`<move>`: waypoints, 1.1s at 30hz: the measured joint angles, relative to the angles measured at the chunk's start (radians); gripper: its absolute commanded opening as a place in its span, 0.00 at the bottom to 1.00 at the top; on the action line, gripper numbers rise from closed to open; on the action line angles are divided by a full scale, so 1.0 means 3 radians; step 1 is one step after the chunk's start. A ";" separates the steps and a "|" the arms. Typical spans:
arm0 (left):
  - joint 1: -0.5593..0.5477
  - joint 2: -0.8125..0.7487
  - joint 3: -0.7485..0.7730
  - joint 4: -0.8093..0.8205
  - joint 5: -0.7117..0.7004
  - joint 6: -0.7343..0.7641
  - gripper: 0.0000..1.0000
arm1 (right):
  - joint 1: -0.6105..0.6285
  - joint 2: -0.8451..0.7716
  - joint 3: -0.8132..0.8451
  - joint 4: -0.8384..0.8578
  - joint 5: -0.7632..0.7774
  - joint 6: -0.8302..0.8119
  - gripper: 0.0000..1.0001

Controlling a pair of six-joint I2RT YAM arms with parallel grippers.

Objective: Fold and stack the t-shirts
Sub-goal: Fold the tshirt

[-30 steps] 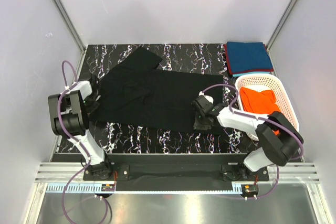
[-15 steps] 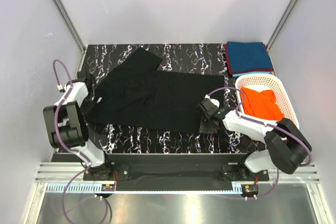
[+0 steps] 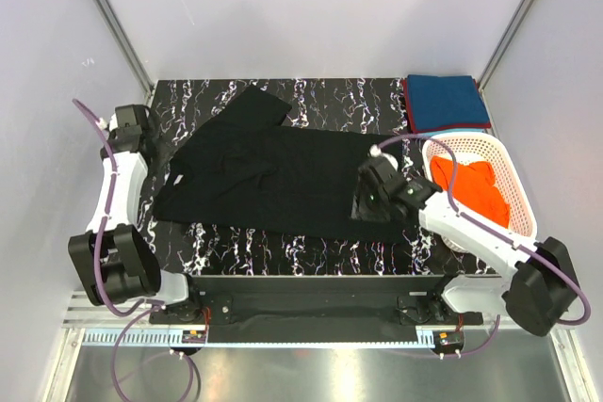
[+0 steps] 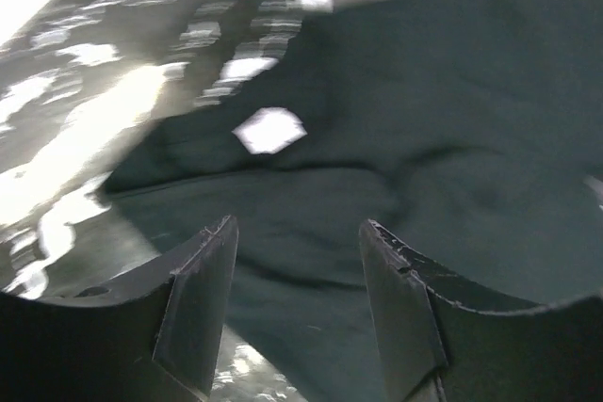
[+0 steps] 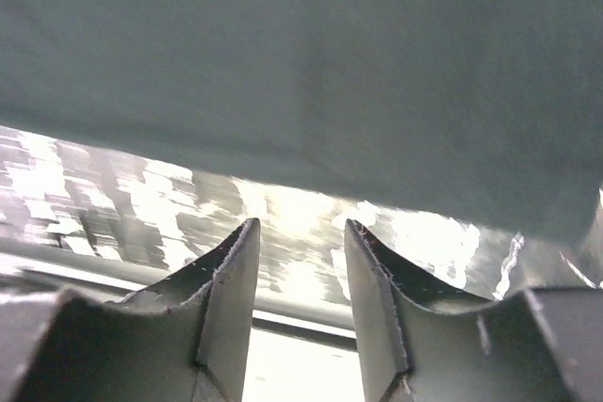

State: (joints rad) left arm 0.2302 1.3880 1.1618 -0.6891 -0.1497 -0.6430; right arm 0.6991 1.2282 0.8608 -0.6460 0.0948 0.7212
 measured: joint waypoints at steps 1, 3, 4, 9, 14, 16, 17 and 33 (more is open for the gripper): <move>-0.0013 0.0023 0.0042 0.0046 0.0132 0.0038 0.60 | -0.0004 0.0053 0.0192 -0.0019 0.0015 -0.0045 0.50; -0.0043 0.0142 0.0193 0.0151 0.0409 0.0135 0.59 | -0.0022 0.0259 0.0662 -0.0028 0.0071 -0.0145 0.50; -0.0060 0.0248 0.0327 0.0189 0.0534 0.0186 0.59 | -0.0038 0.0323 0.0782 0.0000 0.0078 -0.0172 0.50; -0.0109 0.1161 0.1198 0.0454 0.0918 0.0533 0.55 | -0.0123 0.0734 0.1464 0.0045 0.0089 -0.0408 0.51; -0.0062 0.1968 0.1661 0.0521 0.1013 0.0679 0.52 | -0.0161 0.0960 0.1765 0.0041 0.0085 -0.0520 0.45; -0.0066 0.2080 0.1656 0.0408 0.0993 0.0693 0.47 | -0.0197 0.1077 0.1822 0.0045 0.0084 -0.0520 0.36; -0.0074 0.2094 0.1656 0.0369 0.0979 0.0698 0.39 | -0.0211 0.1142 0.1825 0.0038 0.0078 -0.0528 0.31; -0.0231 0.1164 0.0130 0.0544 0.0882 0.0182 0.00 | -0.0230 0.1696 0.0825 0.0379 -0.0744 -0.0544 0.05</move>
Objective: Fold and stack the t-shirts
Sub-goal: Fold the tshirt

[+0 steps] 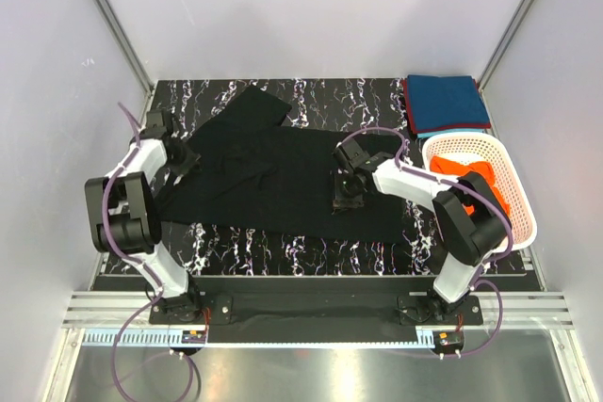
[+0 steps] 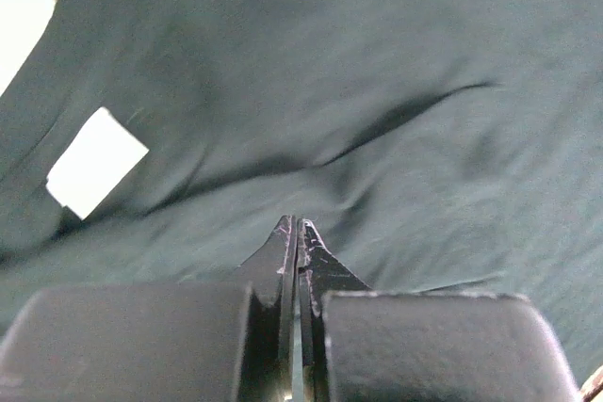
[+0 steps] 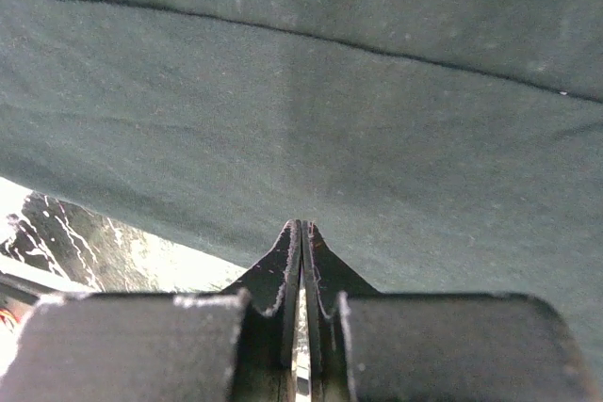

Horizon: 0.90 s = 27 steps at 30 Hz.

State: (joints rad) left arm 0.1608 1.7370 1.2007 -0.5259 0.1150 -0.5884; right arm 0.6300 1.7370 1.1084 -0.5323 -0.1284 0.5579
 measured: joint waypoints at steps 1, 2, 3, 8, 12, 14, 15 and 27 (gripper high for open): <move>0.0020 -0.0067 -0.0114 -0.0001 -0.0048 -0.0058 0.00 | 0.0000 0.0000 -0.0022 0.0031 -0.0023 0.0003 0.05; 0.0041 -0.0134 -0.0225 -0.0008 -0.0116 -0.0120 0.00 | 0.0000 0.0000 -0.0043 0.0056 -0.0045 0.0005 0.05; 0.0056 -0.0191 -0.0326 -0.0022 -0.0184 -0.0173 0.00 | 0.0000 0.0000 -0.0060 0.0074 -0.0066 0.0011 0.05; 0.0102 -0.0315 -0.0645 -0.0071 -0.0451 -0.0352 0.00 | 0.0000 -0.0029 -0.0182 0.0128 -0.0127 0.0046 0.06; 0.0099 -0.0404 -0.0903 -0.0090 -0.0626 -0.0483 0.00 | 0.0000 -0.0240 -0.0243 0.0116 -0.0172 0.0064 0.07; 0.0098 -0.0449 -0.0994 -0.0103 -0.0726 -0.0551 0.00 | 0.0000 -0.0418 -0.0243 0.0126 -0.0200 0.0076 0.08; 0.0098 -0.0465 -0.1005 -0.0103 -0.0758 -0.0561 0.00 | 0.0000 -0.0514 -0.0243 0.0130 -0.0216 0.0080 0.09; 0.0088 -0.0497 -0.1053 -0.0295 -0.1324 -0.0823 0.00 | 0.0000 -0.1017 -0.0242 0.0086 -0.0163 0.0182 0.13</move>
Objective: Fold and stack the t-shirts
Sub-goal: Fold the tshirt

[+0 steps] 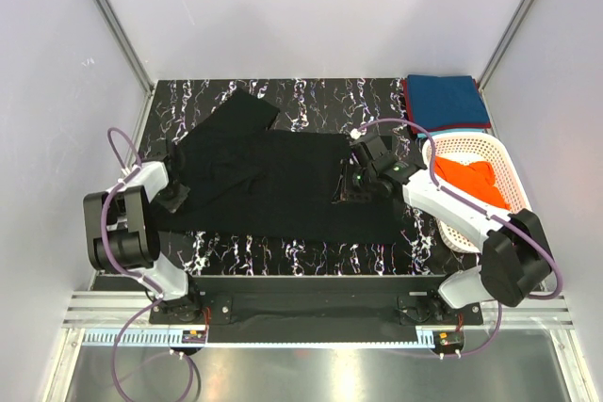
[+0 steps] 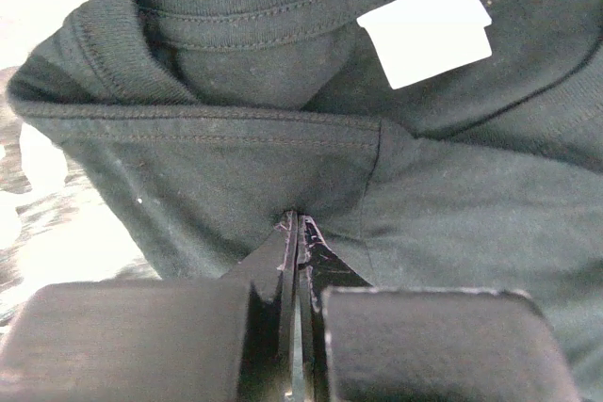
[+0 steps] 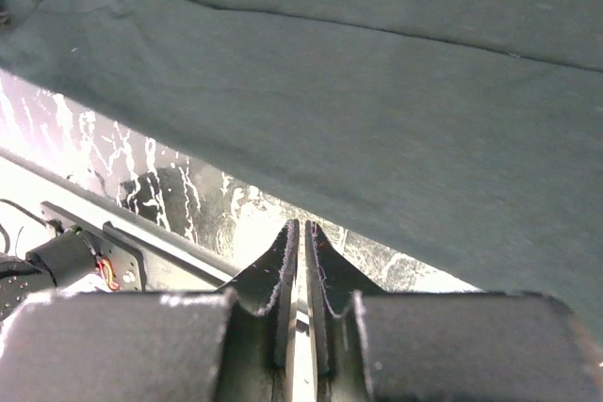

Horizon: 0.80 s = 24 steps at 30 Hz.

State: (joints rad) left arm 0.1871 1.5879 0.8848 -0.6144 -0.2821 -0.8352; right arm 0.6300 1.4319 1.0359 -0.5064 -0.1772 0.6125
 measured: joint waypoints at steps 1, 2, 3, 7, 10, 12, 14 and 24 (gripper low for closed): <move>0.0000 0.0031 0.0029 -0.0064 -0.0074 -0.0023 0.00 | 0.0001 -0.0001 0.0000 -0.0020 0.0014 0.0014 0.13; 0.0000 0.0060 0.0057 -0.0117 -0.0130 -0.0041 0.00 | 0.0000 -0.0003 0.0000 -0.0039 0.0018 0.0024 0.13; 0.0000 0.0093 0.0090 -0.0178 -0.0195 -0.0070 0.00 | 0.0000 -0.0008 -0.0001 -0.0052 0.0032 0.0037 0.13; 0.0000 0.0128 0.0113 -0.0320 -0.0376 -0.0159 0.00 | 0.0000 -0.0086 -0.0001 -0.0075 0.0084 0.0053 0.16; 0.0000 0.0128 0.0112 -0.0422 -0.0451 -0.0178 0.00 | 0.0000 -0.0141 -0.0001 -0.0076 0.0116 0.0052 0.20; 0.0006 0.0117 0.0120 -0.0542 -0.0459 -0.0149 0.00 | 0.0000 -0.0144 0.0004 -0.0088 0.0179 0.0052 0.23; 0.0014 0.0083 0.0140 -0.0645 -0.0448 -0.0089 0.08 | -0.0005 -0.0140 0.0022 -0.0140 0.0263 0.0052 0.25; 0.0024 -0.0673 0.1050 -0.0285 0.0160 0.0772 0.59 | -0.0221 0.0189 0.0774 -0.0220 0.0454 -0.0197 0.35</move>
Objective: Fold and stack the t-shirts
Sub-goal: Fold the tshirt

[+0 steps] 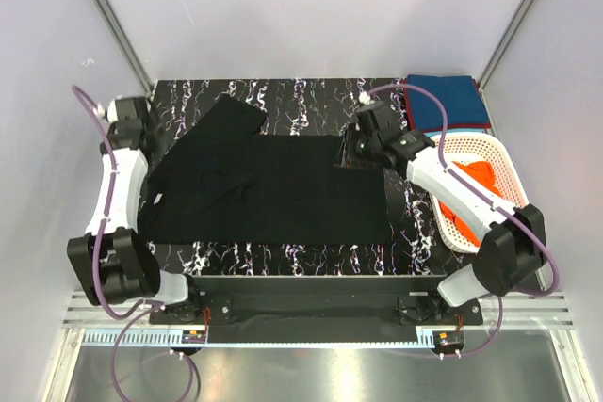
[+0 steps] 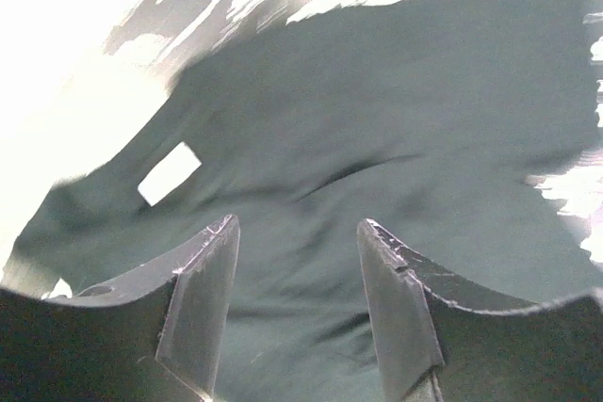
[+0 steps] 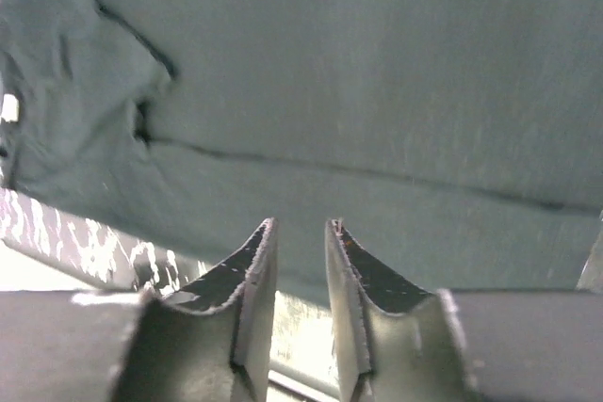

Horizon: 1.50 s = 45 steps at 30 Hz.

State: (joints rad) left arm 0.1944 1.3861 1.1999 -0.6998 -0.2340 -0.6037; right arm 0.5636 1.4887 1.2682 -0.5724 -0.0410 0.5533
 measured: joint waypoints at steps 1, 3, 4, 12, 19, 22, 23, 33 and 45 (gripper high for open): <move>0.0000 0.0023 0.0126 0.0120 0.0126 0.0116 0.59 | -0.0027 0.0034 0.0084 -0.0001 0.0003 -0.0032 0.36; 0.0000 0.0158 0.0361 0.0273 0.0337 0.0276 0.61 | -0.0081 0.0108 0.0229 0.0008 0.0011 -0.0094 0.38; 0.0000 0.0301 0.0549 0.0318 0.0448 0.0357 0.64 | -0.0107 0.0141 0.0281 0.0009 0.0013 -0.0122 0.39; -0.0001 0.1858 0.1848 0.0600 0.1036 0.0866 0.66 | -0.0443 0.0612 0.0715 -0.0004 -0.0015 -0.0436 0.44; -0.0005 0.2914 0.2623 0.0354 0.1150 0.1155 0.70 | -0.0711 0.1069 0.1024 -0.0025 -0.0042 -0.0744 0.47; -0.0005 0.3134 0.2803 0.0251 0.1124 0.1203 0.72 | -0.0832 0.1274 0.1170 -0.0047 -0.0187 -0.0938 0.49; -0.0006 0.3182 0.2842 0.0220 0.1108 0.1218 0.72 | -0.0875 0.1344 0.1218 -0.0065 -0.0244 -0.1027 0.49; 0.0006 0.3229 0.2884 0.0116 0.0827 0.1291 0.67 | -0.1139 0.2029 0.1653 -0.0449 -0.0458 -0.1523 0.55; 0.0092 0.3507 0.3066 0.0120 0.1356 0.1448 0.62 | -0.1362 0.2557 0.2272 -0.0596 -0.0629 -0.1859 0.55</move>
State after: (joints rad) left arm 0.2218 2.4382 2.1197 -0.6640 0.1726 -0.1692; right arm 0.1551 2.2559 1.9499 -0.7513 -0.2298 -0.0044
